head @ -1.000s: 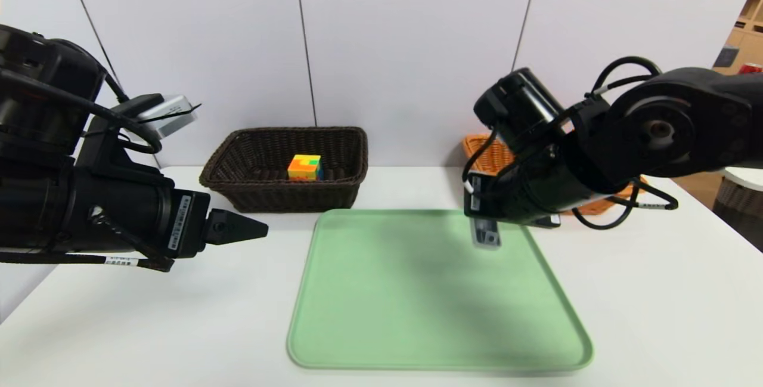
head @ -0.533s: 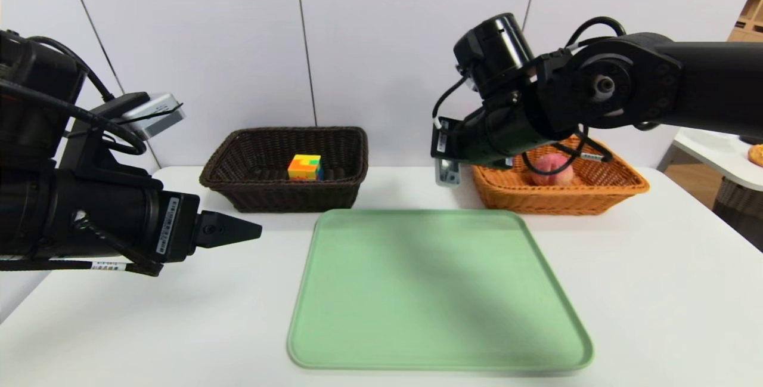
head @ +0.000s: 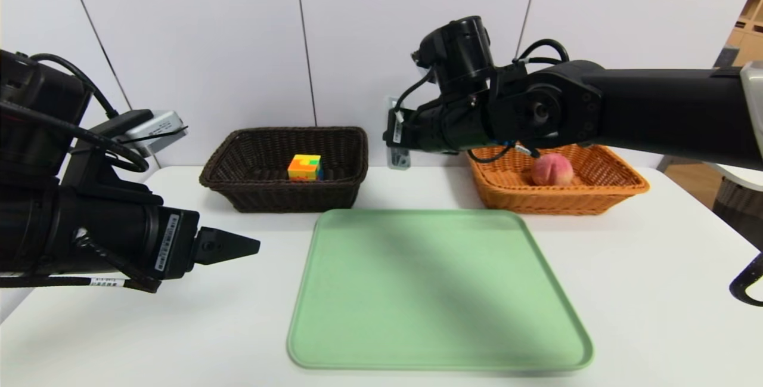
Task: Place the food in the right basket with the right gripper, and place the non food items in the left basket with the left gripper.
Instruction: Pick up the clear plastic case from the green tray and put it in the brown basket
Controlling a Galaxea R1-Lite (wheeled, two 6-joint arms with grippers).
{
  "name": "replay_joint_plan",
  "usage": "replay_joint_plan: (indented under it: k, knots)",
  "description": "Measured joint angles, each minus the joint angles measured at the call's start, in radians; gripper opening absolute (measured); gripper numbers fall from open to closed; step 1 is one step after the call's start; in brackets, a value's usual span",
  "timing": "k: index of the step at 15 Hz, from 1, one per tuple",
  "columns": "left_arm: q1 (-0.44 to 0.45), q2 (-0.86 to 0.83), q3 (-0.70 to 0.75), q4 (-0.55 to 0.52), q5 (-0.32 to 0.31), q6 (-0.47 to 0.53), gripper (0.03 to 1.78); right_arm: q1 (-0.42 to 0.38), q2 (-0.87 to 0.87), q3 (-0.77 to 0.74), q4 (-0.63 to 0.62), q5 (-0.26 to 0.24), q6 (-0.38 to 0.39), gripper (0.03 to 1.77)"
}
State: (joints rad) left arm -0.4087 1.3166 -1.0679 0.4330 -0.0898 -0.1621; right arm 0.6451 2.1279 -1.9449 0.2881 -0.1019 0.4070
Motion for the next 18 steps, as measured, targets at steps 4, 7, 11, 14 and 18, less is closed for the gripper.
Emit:
replay_joint_plan:
  k: [4,7,11,14,18]
  knots:
    - [-0.002,-0.003,0.008,0.000,-0.001,0.000,1.69,0.011,0.030,0.000,-0.113,0.038,-0.024,0.54]
    - [-0.003,-0.008,0.027,0.000,-0.001,0.002,1.69,0.038,0.055,0.000,-0.192,0.037,-0.060,0.54]
    - [-0.003,-0.008,0.061,-0.040,-0.001,0.002,1.69,0.077,0.090,-0.001,-0.308,0.038,-0.120,0.54]
    - [-0.002,-0.006,0.091,-0.089,-0.004,0.004,1.69,0.090,0.108,-0.004,-0.340,0.038,-0.134,0.54]
    - [-0.003,-0.001,0.102,-0.103,-0.005,0.006,1.69,0.092,0.150,-0.006,-0.432,0.034,-0.204,0.54]
